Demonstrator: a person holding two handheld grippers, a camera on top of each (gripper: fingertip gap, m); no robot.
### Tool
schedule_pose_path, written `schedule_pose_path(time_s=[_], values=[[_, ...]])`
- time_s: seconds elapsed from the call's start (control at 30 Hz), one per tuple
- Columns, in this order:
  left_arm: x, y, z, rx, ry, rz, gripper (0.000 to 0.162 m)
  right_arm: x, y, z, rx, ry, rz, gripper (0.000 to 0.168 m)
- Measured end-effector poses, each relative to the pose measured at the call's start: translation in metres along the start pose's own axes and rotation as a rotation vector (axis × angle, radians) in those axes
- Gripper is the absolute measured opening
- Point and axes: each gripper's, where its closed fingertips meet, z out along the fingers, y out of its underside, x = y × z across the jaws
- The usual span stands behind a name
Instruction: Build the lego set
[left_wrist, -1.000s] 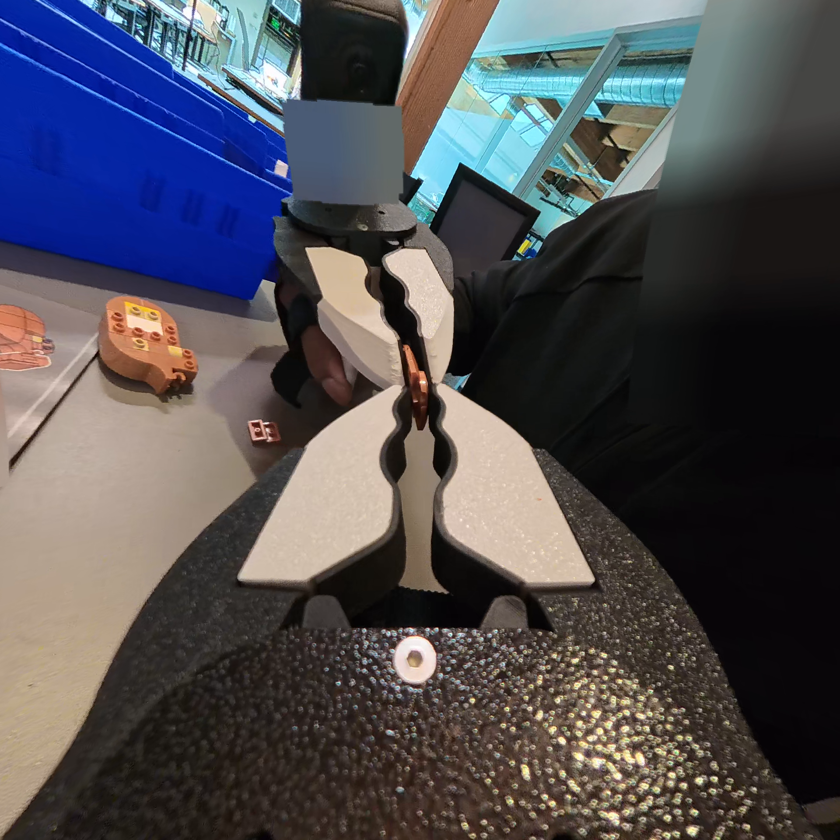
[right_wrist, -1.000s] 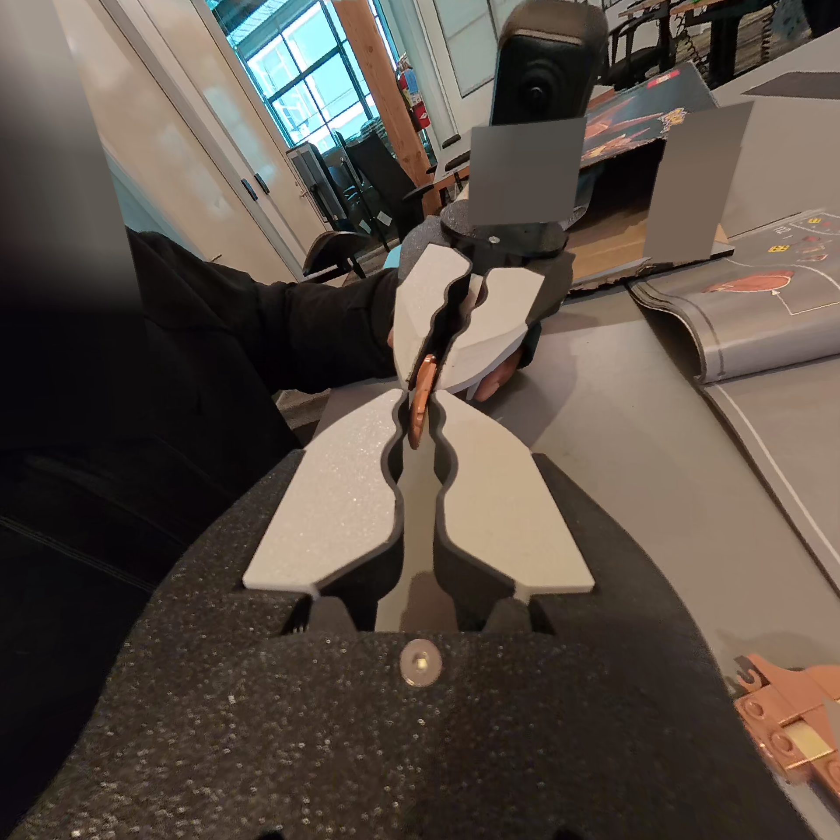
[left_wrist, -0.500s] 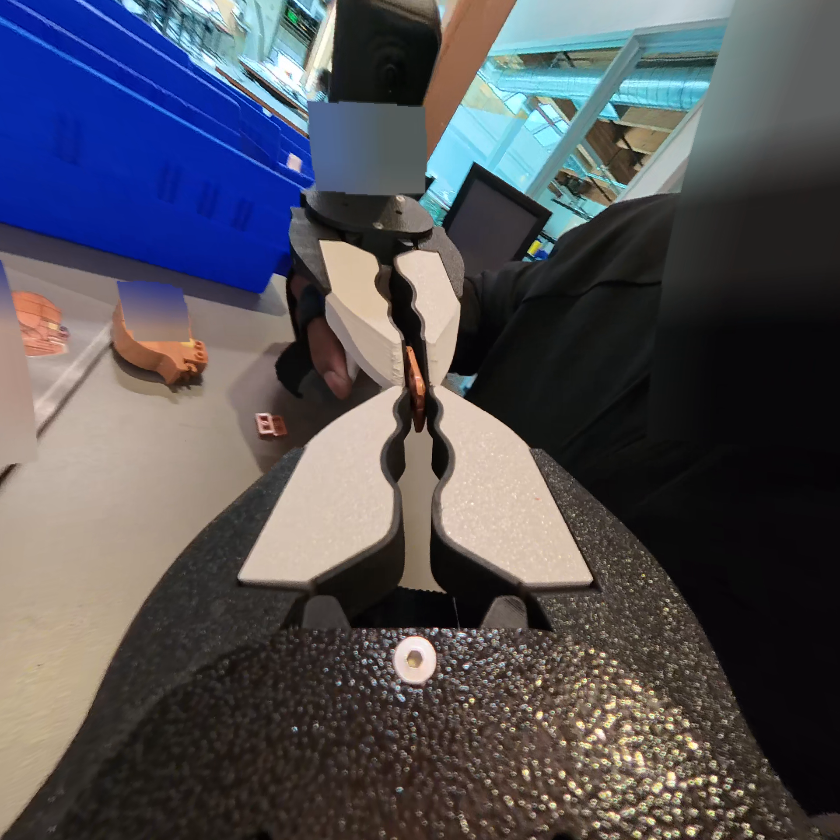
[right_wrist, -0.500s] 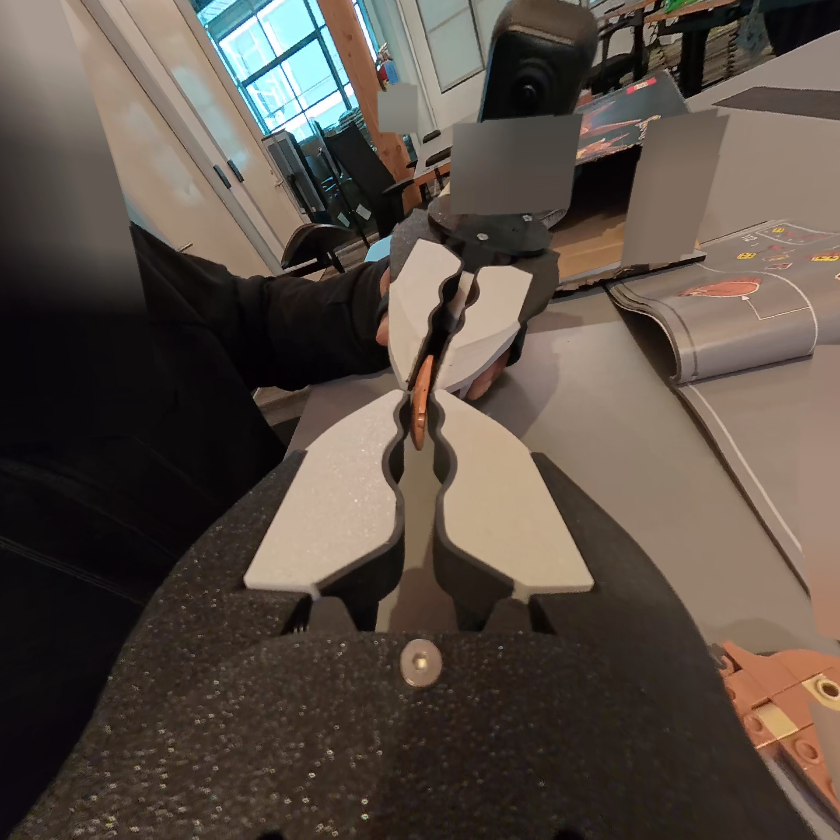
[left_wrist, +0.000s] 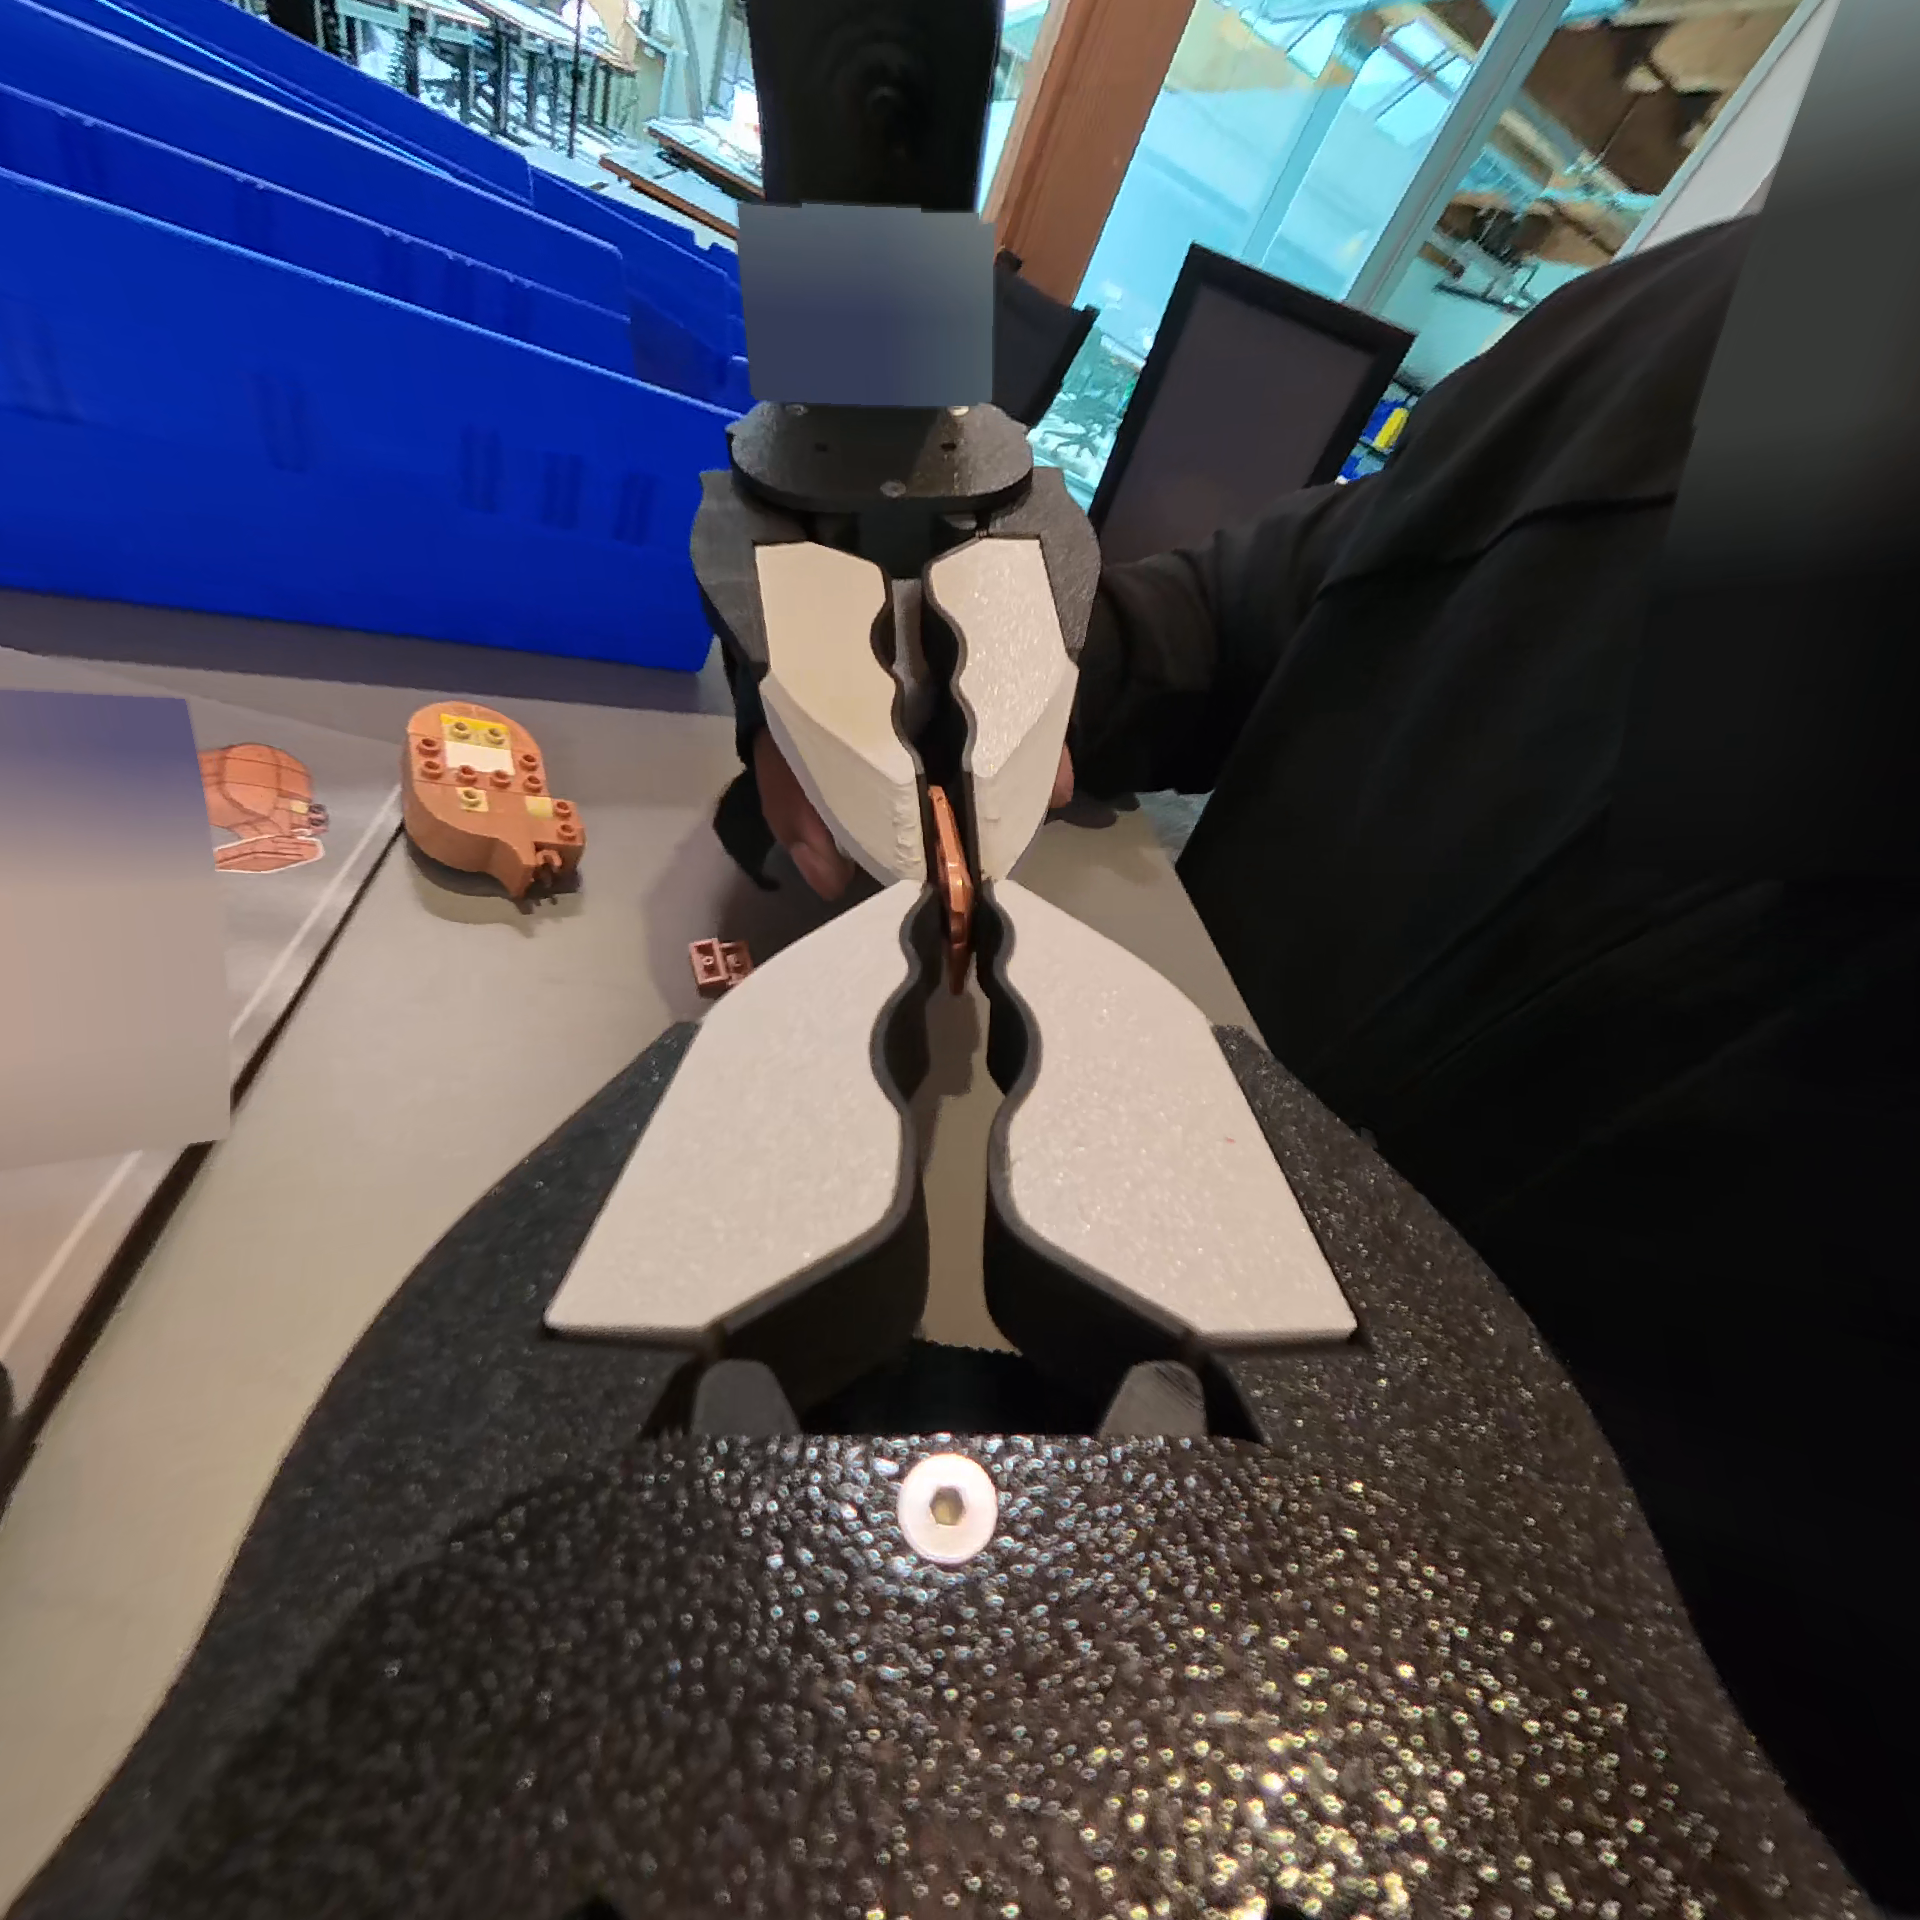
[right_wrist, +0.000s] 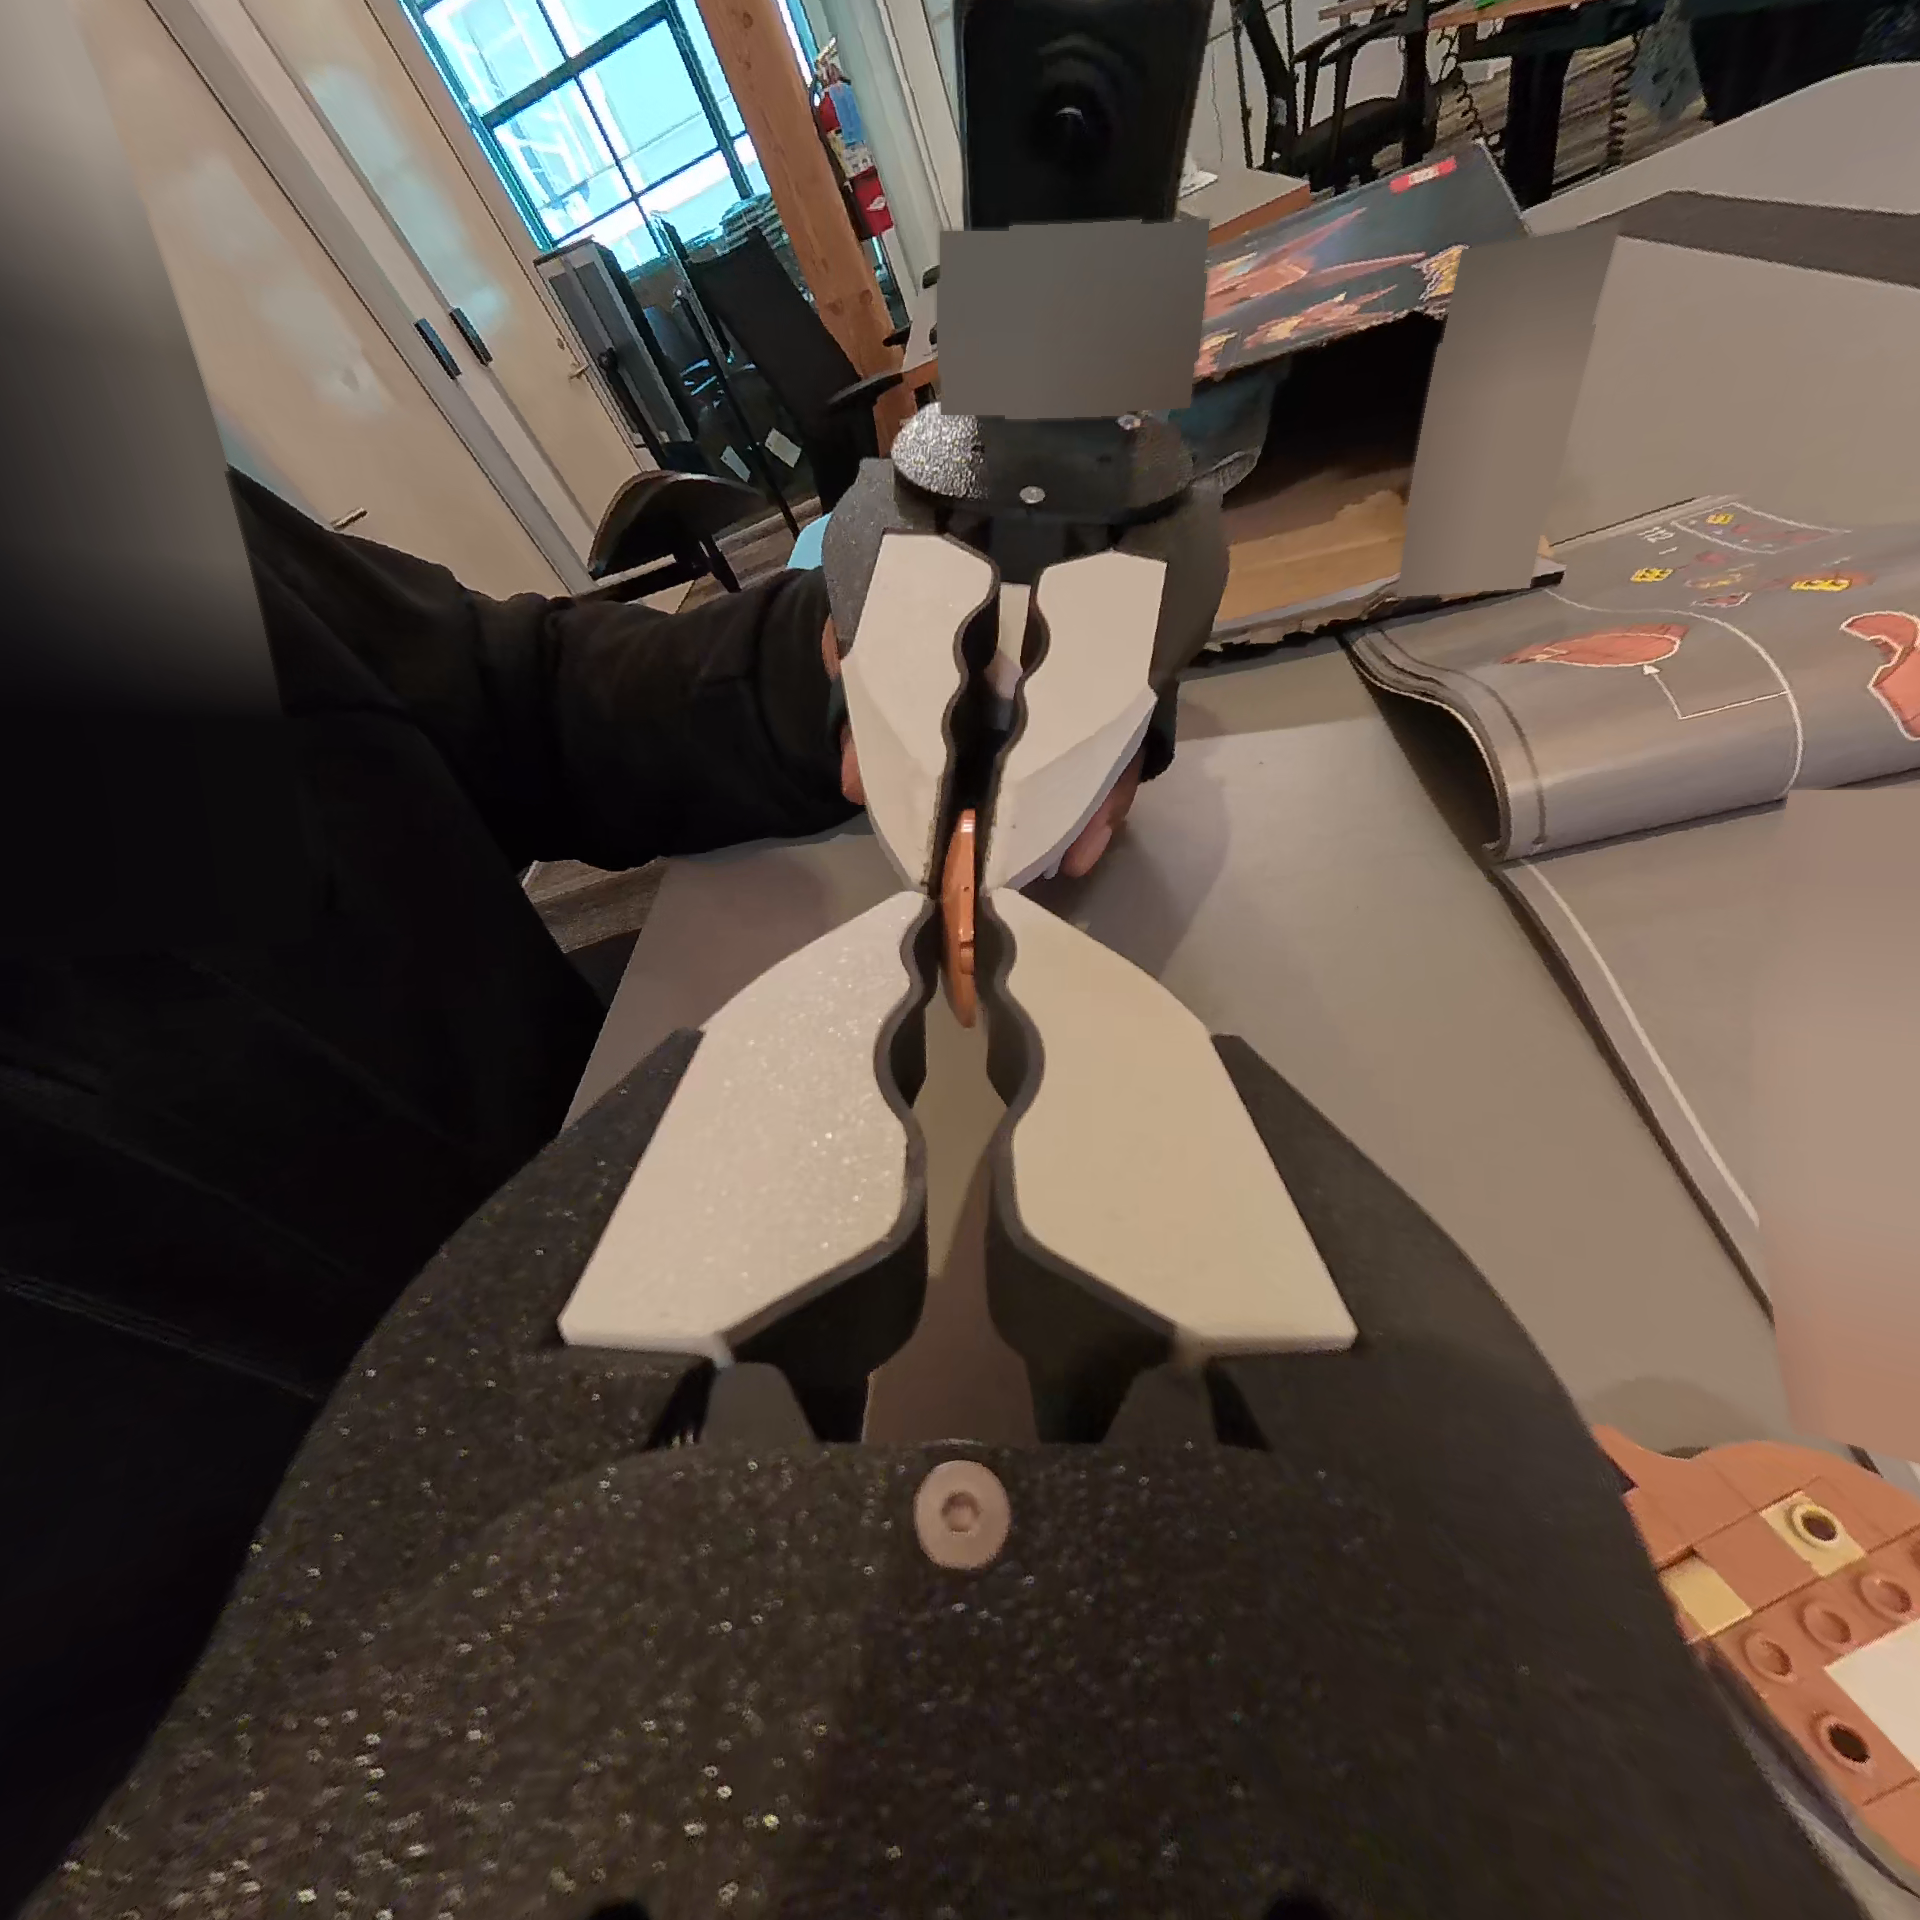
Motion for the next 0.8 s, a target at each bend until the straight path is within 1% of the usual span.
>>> schedule_pose_path(time_s=[0.17, 0.27, 0.33, 0.4, 0.53, 0.67, 0.8], values=[[0.001, 0.0, 0.0, 0.001, 0.005, 0.013, 0.005, -0.001, 0.0, 0.0, -0.004, -0.002, -0.003, 0.006], [-0.006, -0.007, -0.002, 0.069, -0.001, -0.045, 0.005, 0.006, -0.007, -0.003, 0.049, 0.014, 0.057, 0.007], [-0.011, -0.012, -0.006, 0.124, -0.005, -0.101, 0.005, 0.01, -0.008, -0.004, 0.06, 0.023, 0.091, 0.034], [-0.017, -0.017, -0.013, 0.179, -0.012, -0.161, 0.005, 0.013, -0.007, -0.006, 0.05, 0.035, 0.1, 0.04], [-0.024, -0.024, -0.02, 0.259, -0.006, -0.251, 0.005, 0.019, -0.008, -0.005, 0.062, 0.073, 0.135, 0.036], [-0.025, -0.022, -0.018, 0.255, -0.006, -0.264, 0.005, 0.023, -0.014, -0.007, 0.12, 0.078, 0.189, 0.03], [-0.025, -0.021, -0.017, 0.249, -0.002, -0.275, 0.005, 0.024, -0.018, -0.008, 0.144, 0.08, 0.206, 0.019]])
